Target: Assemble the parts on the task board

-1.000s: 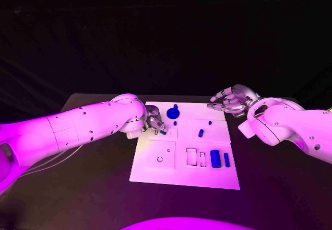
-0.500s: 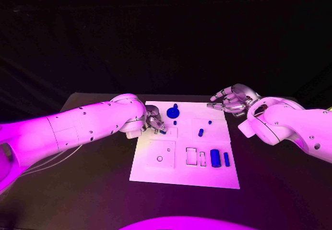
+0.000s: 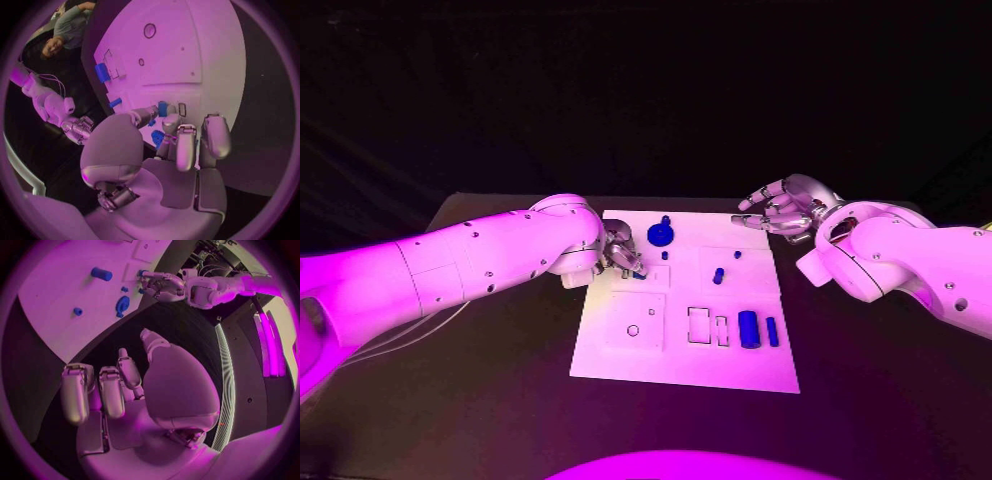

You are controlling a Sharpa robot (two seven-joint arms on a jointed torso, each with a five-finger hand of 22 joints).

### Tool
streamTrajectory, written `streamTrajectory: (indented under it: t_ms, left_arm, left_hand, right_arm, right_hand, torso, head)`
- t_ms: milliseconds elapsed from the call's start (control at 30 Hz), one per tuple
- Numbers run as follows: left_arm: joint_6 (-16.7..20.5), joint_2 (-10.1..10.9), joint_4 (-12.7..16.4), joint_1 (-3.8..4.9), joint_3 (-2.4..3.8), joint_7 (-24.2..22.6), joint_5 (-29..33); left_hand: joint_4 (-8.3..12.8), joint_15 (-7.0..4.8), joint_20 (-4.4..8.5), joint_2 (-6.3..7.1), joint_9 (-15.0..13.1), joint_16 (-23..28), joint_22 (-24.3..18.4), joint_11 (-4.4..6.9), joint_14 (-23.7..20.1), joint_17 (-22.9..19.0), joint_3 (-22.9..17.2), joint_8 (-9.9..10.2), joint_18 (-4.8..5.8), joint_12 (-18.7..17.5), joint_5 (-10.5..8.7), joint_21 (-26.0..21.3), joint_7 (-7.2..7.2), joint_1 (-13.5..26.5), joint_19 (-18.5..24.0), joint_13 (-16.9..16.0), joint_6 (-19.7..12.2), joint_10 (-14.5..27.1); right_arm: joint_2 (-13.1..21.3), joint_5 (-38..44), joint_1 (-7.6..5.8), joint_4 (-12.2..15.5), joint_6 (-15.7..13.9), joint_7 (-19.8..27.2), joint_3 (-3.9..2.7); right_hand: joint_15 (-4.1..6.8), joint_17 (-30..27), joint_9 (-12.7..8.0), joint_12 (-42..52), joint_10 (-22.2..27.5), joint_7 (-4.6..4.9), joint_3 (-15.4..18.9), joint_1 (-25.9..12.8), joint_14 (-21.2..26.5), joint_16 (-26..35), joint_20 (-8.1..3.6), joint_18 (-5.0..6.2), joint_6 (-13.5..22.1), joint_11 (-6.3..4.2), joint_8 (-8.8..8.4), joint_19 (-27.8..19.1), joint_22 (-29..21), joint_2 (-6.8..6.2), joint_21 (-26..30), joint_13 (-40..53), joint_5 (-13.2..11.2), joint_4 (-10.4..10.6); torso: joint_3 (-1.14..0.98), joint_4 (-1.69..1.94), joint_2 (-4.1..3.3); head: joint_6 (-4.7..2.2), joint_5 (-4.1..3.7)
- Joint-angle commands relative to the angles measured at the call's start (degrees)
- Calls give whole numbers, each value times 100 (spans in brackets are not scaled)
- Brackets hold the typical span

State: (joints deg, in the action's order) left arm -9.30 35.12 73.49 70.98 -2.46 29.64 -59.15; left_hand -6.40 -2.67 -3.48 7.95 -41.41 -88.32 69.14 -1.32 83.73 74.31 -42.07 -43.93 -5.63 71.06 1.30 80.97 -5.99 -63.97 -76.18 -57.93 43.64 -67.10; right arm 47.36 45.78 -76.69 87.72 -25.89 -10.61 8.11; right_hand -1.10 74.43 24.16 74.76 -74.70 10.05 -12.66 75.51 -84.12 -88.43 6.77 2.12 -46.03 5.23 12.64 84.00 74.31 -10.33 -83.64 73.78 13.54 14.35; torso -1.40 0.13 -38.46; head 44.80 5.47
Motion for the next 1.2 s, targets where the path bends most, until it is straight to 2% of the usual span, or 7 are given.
streamTrajectory:
  t_ms: [33,400,500,567,867,1200]
  left_arm:
    - [11,-14,3,-10,-10,8,-4]
    - [20,-48,-18,-10,-12,7,33]
    - [-4,-58,-26,-9,-13,8,71]
    - [-15,-64,-32,-9,-14,8,84]
    - [26,-104,-81,-9,-16,5,102]
    - [-4,-150,-118,-9,-33,6,105]
  left_hand:
    - [263,-61,22,-92,-875,-134,109,161,593,1492,-910,-575,137,120,170,94,241,-52,-109,-103,181,-370]
    - [267,-88,46,-134,-941,-168,195,196,627,1569,-942,-648,154,161,167,130,283,120,-172,-164,281,-475]
    - [252,-116,70,-152,-984,-168,319,232,627,1569,-914,-699,181,205,165,183,325,249,-261,-224,378,-575]
    - [171,-156,105,-172,-1025,-168,469,280,627,1569,-787,-751,212,232,162,248,382,412,-370,-260,501,-671]
    - [116,-212,162,-235,-1051,-168,644,345,627,1569,-671,-766,250,280,163,322,455,537,-495,-350,646,-807]
    - [64,-233,185,-313,-1055,-168,726,369,627,1569,-634,-755,268,303,161,356,481,602,-551,-400,712,-869]
  right_arm:
    - [-1,12,5,0,13,7,-1]
    - [-5,16,7,-3,18,5,-1]
    - [-5,17,7,-5,18,6,-1]
    - [-2,17,7,-4,17,7,-1]
    - [0,18,8,-5,20,10,-1]
    - [-3,18,12,-12,39,5,-1]
  right_hand:
    - [37,1143,12,-48,97,-3,33,134,-476,46,-20,-38,20,-7,113,279,1113,51,61,-24,94,121]
    - [37,1143,12,-48,97,-3,33,134,-476,46,-20,-38,20,-7,113,279,1113,51,61,-24,94,121]
    - [37,1143,12,-48,97,-3,33,134,-476,46,-20,-38,20,-7,113,279,1113,51,61,-24,94,121]
    - [37,1143,12,-48,97,-3,33,134,-476,46,-20,-38,20,-7,113,279,1113,51,61,-24,94,121]
    - [37,1143,12,-48,97,-3,33,134,-476,46,-20,-38,20,-7,113,279,1113,51,61,-24,94,121]
    - [39,1128,13,-51,102,-5,21,131,-472,55,-22,-35,31,-8,142,275,1105,40,75,-32,91,136]
  torso:
    - [-2,0,-1]
    - [-5,-1,-1]
    - [-4,-3,2]
    - [-3,-4,1]
    - [-3,2,2]
    - [-5,-3,0]
  head:
    - [3,4]
    - [18,7]
    - [21,6]
    - [23,7]
    - [23,-2]
    - [20,-4]
